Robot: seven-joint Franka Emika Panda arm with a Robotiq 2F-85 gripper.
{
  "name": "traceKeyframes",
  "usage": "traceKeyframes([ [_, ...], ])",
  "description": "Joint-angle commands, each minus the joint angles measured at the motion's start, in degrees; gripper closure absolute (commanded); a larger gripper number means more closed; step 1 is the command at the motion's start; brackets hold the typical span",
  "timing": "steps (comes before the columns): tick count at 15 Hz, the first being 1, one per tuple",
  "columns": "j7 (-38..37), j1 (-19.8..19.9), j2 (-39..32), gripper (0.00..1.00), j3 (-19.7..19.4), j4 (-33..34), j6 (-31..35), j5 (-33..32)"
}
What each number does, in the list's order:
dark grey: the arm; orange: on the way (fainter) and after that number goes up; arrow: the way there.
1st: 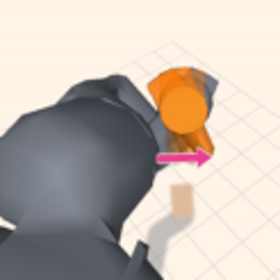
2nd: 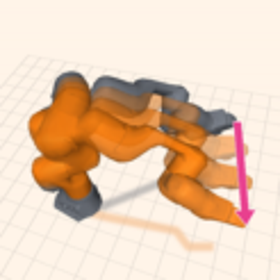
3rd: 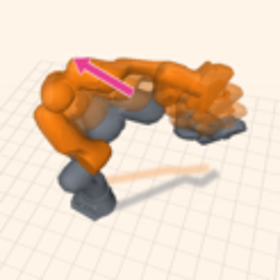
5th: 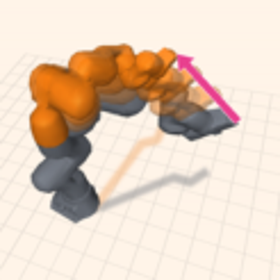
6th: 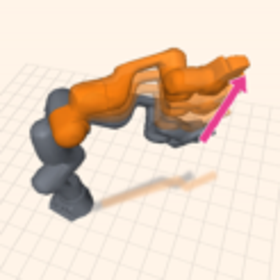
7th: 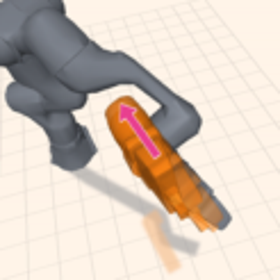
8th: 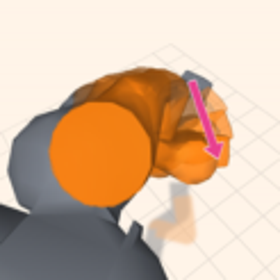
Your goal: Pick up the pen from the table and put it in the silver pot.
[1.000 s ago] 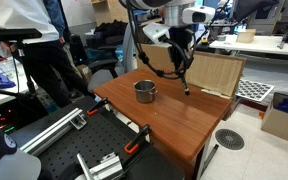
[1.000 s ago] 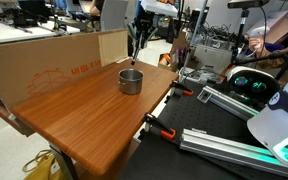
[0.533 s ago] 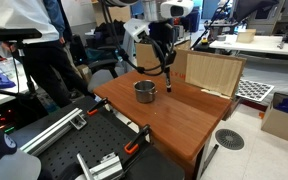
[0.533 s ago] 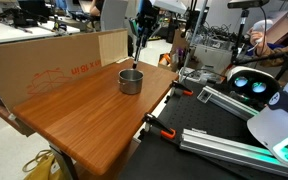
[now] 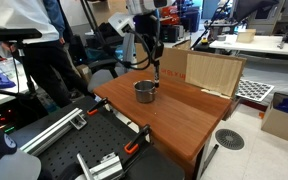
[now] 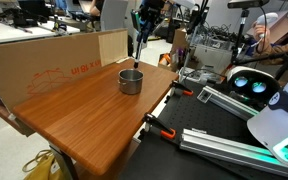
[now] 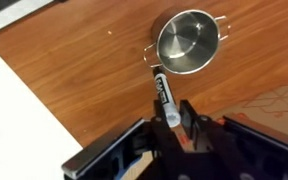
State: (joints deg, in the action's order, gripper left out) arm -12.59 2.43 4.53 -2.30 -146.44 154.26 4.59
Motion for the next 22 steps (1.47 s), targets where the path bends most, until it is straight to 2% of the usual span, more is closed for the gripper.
traceKeyframes([
  [1,0.3,-0.2,3.7,0.94,1.3,-3.4,1.5,-2.3],
  [6,-1.1,-0.2,5.2,0.94,3.8,-5.4,1.7,-5.0],
  [11,-2.9,-0.1,3.1,0.94,5.4,-4.2,0.9,-7.2],
  [22,-3.8,-1.3,-10.6,0.94,4.2,8.1,-10.7,-7.2],
])
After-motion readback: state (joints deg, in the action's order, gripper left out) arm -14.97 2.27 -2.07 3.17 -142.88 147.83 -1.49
